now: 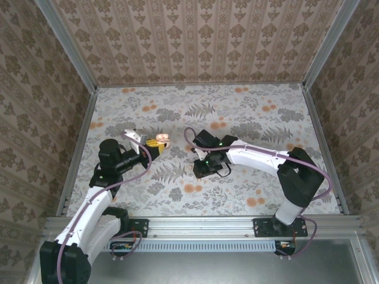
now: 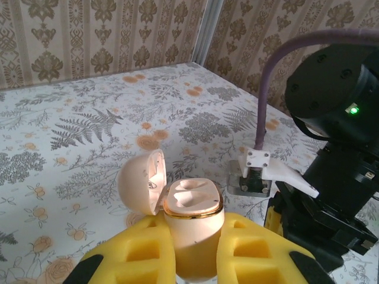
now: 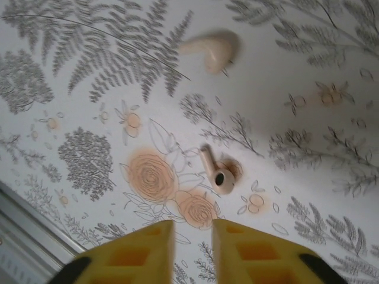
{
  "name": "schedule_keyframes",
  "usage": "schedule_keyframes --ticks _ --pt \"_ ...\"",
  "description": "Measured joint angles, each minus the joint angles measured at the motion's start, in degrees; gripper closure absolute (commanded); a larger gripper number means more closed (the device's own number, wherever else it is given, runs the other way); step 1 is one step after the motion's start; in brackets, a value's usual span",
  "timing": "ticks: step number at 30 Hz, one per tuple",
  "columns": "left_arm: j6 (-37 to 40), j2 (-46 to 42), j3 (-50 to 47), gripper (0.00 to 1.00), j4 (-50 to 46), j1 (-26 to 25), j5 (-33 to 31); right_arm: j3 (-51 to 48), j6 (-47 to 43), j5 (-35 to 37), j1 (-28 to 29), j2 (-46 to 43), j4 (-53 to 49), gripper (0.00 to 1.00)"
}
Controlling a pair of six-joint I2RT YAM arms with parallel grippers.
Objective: Insert the wireless bluetooth earbuds into the charging case
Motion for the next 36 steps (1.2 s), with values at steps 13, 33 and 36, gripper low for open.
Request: schedule_keyframes --ticks 13,33,36 --pt "0.22 0.61 0.02 1.0 -1.4 0.0 0.02 -6.93 25.92 5.07 4.15 -0.98 6.51 0.69" --pt "0.83 -0.22 0.07 1.0 -1.99 0.0 -0.07 -9.84 39.08 1.29 3.82 3.8 17.29 0.66" --pt "0.85 -0.57 0.07 1.0 -1.99 0.0 -0.07 -8.87 38.75 1.33 3.08 4.2 16.26 0.66"
